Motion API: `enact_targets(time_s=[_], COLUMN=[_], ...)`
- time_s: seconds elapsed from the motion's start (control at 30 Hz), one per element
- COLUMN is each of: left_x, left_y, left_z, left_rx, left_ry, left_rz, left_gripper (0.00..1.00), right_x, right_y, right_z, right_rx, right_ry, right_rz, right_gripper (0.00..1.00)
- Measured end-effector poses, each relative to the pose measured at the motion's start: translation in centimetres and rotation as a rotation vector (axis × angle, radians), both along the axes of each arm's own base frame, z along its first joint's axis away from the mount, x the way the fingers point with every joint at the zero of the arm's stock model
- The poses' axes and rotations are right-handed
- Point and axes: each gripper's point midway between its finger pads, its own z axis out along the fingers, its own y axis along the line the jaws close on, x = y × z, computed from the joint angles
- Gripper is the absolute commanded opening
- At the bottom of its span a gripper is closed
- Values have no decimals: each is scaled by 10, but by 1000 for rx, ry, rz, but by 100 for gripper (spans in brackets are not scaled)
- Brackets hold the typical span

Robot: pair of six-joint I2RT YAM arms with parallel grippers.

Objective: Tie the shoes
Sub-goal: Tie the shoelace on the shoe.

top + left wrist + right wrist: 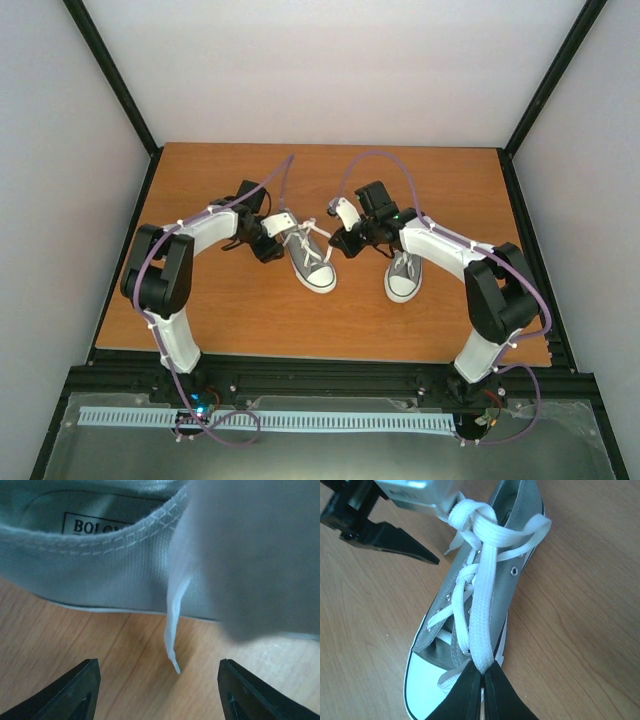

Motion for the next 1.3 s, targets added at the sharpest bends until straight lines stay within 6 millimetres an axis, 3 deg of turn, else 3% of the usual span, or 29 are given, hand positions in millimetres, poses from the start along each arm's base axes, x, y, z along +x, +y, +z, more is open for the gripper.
enact_targets(time_s=[0.13, 0.2, 0.33, 0.37, 0.6, 0.77, 0.9, 1.0, 1.13, 1.3], left_x=[2, 1, 5, 6, 12, 10, -12, -36, -65, -67], left_y=[-6, -9, -10, -10, 7, 44, 77, 103, 151, 194], left_z=[-11, -14, -19, -21, -16, 26, 56, 46, 13, -11], left_rx=[-1, -11, -13, -13, 10, 4, 17, 62, 141, 217], left_ry=[9, 23, 32, 35, 20, -26, -46, 11, 146, 207], left_rz=[-3, 0, 17, 25, 76, 171, 241, 289, 404, 511], left_gripper=[61, 47, 7, 1, 1, 1, 1, 1, 1, 1], right_x=[2, 2, 3, 4, 13, 24, 31, 36, 45, 44], right_y=[-1, -2, -2, -2, -14, -40, -55, -68, -96, -127], right_z=[0, 0, -1, -1, -3, -14, -18, -23, -38, -60], right_rx=[-10, -15, -19, -20, -17, -32, -39, -44, -60, -75], right_ry=[-10, -8, -8, -9, -6, 19, 32, 50, 95, 164], right_rz=[-7, -8, -10, -11, -47, -119, -163, -202, -287, -377], right_gripper=[3, 3, 3, 3, 3, 3, 3, 3, 3, 3])
